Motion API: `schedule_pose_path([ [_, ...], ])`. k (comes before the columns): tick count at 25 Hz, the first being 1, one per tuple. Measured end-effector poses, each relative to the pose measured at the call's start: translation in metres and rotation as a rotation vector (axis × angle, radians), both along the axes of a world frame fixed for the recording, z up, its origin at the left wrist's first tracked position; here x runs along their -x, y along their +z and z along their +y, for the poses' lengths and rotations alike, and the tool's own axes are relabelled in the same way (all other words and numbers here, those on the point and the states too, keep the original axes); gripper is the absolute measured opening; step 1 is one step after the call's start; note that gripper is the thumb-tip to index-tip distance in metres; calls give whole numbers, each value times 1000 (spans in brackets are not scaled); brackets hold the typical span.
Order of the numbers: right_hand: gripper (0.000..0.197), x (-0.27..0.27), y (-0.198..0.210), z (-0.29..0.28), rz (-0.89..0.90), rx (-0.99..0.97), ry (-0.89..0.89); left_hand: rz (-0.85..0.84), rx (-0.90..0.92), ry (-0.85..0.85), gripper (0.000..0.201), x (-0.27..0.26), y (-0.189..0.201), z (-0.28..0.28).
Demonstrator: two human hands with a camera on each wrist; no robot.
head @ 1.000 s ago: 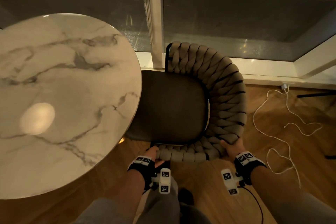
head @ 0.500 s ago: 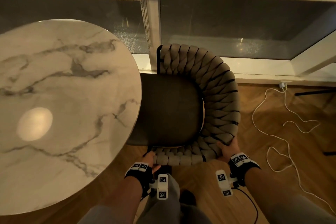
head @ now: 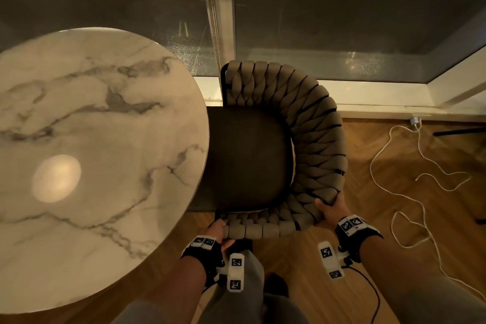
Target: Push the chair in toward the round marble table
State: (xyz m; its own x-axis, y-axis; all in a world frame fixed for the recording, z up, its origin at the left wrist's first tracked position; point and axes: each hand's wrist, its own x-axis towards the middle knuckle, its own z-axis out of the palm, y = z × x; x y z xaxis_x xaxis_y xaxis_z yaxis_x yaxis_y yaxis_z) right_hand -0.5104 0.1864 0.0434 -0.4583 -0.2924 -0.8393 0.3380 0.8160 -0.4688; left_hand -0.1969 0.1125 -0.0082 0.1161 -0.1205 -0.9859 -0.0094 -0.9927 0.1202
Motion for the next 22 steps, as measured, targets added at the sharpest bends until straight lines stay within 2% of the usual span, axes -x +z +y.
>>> schedule_pose_path([
  [5,76,2,4,-22,52,11,38,44,45,8,28,-3,-5,-13],
  [9,76,-2,8,-24,110,-23,83,42,59,-10,31,-5,-9,-11],
  [14,74,-11,-1,-14,124,-20,134,6,-8,22,15,-15,-15,-6],
  [17,73,-14,10,-17,96,-56,61,20,-11,13,18,-13,-12,-4],
  [22,78,-14,16,-12,93,-58,92,3,12,66,19,-8,-9,0],
])
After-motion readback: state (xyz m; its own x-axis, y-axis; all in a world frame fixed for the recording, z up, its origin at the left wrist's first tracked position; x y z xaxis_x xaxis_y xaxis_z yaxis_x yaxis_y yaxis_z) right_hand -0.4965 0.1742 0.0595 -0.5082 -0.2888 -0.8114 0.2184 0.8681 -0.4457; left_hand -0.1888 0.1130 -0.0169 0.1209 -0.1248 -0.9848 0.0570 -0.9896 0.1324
